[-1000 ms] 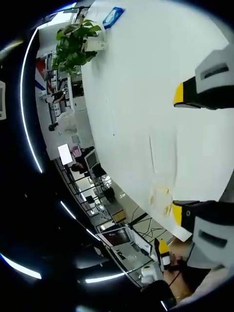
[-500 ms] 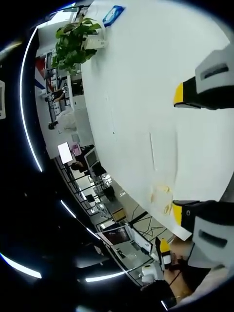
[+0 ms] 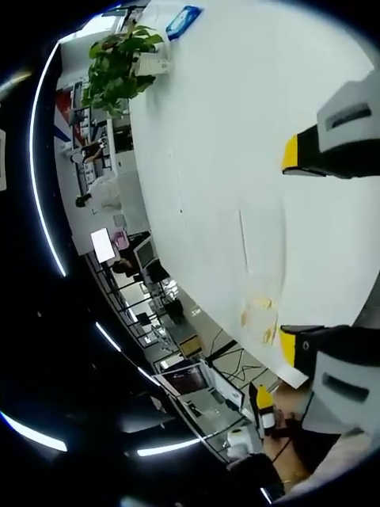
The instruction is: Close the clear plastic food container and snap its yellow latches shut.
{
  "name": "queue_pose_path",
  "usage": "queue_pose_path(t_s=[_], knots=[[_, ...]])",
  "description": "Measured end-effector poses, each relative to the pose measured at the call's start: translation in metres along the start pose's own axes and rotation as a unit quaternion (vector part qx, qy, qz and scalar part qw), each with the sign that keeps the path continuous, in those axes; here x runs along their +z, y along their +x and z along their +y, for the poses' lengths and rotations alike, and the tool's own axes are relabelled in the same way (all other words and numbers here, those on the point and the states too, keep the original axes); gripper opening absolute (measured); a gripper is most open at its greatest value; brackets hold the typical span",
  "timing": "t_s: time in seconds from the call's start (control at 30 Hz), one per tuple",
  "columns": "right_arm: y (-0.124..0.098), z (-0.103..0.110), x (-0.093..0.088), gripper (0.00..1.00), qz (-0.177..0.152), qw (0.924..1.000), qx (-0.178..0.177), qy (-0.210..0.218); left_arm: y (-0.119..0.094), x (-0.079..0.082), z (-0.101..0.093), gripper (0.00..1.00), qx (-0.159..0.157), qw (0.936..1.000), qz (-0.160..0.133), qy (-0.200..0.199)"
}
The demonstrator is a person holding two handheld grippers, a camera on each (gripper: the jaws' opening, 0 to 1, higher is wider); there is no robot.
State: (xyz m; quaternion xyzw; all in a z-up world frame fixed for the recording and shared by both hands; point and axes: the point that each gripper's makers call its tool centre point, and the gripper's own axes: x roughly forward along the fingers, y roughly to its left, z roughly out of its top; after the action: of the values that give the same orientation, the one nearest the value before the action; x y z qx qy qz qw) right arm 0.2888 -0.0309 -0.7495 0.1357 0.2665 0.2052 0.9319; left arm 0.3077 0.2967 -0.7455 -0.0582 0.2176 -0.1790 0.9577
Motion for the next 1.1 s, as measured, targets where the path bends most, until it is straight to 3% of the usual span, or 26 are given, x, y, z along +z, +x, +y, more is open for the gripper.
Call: queue_pose_path(t_s=[1.1], knots=[[0.0063,0.0028,-0.0072,0.76,0.015,0.9998,0.015,0.0,-0.0005,-0.0035,-0.0062,0.86,-0.002,0.9999,0.01,0.001]])
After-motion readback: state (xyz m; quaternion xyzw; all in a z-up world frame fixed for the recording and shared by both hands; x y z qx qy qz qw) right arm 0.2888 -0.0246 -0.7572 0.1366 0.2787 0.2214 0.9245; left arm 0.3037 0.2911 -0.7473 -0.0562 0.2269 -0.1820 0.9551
